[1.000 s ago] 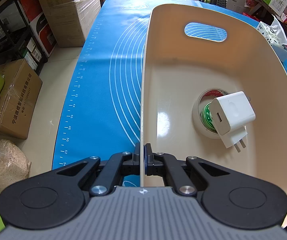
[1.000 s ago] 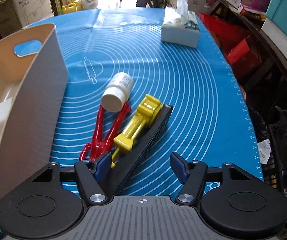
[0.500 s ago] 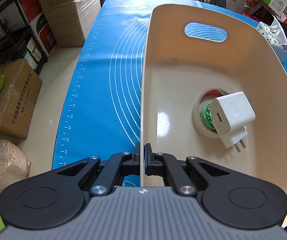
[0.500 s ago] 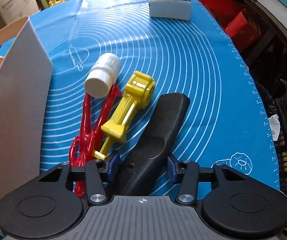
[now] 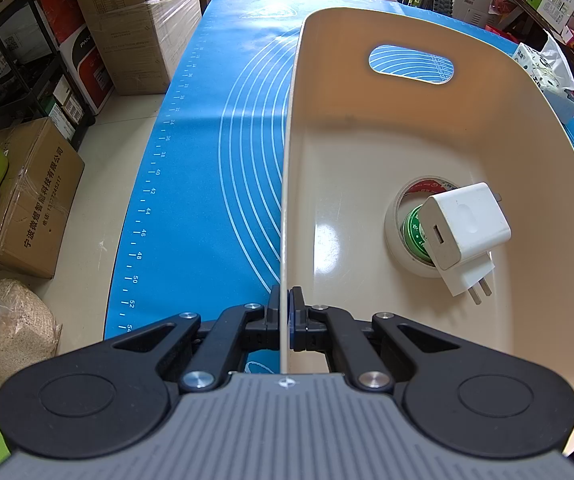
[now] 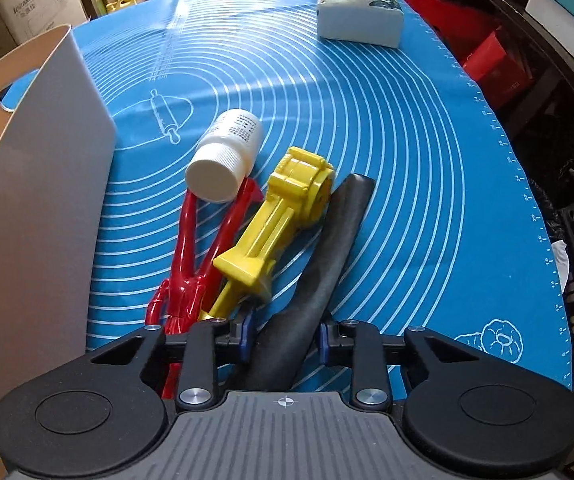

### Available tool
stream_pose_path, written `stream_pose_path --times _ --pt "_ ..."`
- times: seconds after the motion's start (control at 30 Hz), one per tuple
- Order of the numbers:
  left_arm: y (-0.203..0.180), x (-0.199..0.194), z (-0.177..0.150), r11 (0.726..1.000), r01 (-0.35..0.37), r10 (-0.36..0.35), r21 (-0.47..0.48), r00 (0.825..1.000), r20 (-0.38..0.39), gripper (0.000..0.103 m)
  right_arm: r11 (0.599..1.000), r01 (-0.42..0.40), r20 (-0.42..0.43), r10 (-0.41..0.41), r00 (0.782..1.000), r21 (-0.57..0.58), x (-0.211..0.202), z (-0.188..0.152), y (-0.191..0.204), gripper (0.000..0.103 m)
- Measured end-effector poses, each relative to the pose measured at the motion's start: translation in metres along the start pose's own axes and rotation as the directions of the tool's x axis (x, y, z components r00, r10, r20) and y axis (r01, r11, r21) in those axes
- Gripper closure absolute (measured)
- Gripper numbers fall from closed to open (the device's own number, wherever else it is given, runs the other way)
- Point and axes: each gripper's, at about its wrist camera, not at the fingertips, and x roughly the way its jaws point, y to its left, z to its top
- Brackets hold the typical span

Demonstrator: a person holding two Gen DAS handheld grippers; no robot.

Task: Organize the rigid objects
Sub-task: 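Carry the black remote into the basket and open the right gripper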

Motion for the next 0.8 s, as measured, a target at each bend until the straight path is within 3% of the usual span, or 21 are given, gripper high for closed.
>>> stream_pose_path --times 0.1,0.43,0.6,0.8 --pt "0.000 0.000 0.000 1.000 -0.001 0.001 0.001 1.000 0.000 0.099 1.000 0.018 0.039 -0.019 0.999 0.005 -0.010 0.000 -0.006 0.075" --pt "0.000 0.000 0.000 1.000 0.000 0.000 0.001 1.000 0.000 0.099 1.000 0.004 0.181 -0.008 0.984 0.022 -0.053 0.007 -0.012 0.075" --pt "0.000 0.000 0.000 1.000 -0.001 0.001 0.001 1.000 -0.001 0.099 0.998 -0.063 0.275 0.062 0.959 -0.006 -0.089 0.016 0.004 0.075" --pt "0.000 0.000 0.000 1.000 0.001 -0.001 0.000 1.000 0.000 0.099 0.981 -0.164 0.360 0.191 0.913 -0.107 -0.131 0.027 0.046 0.075"
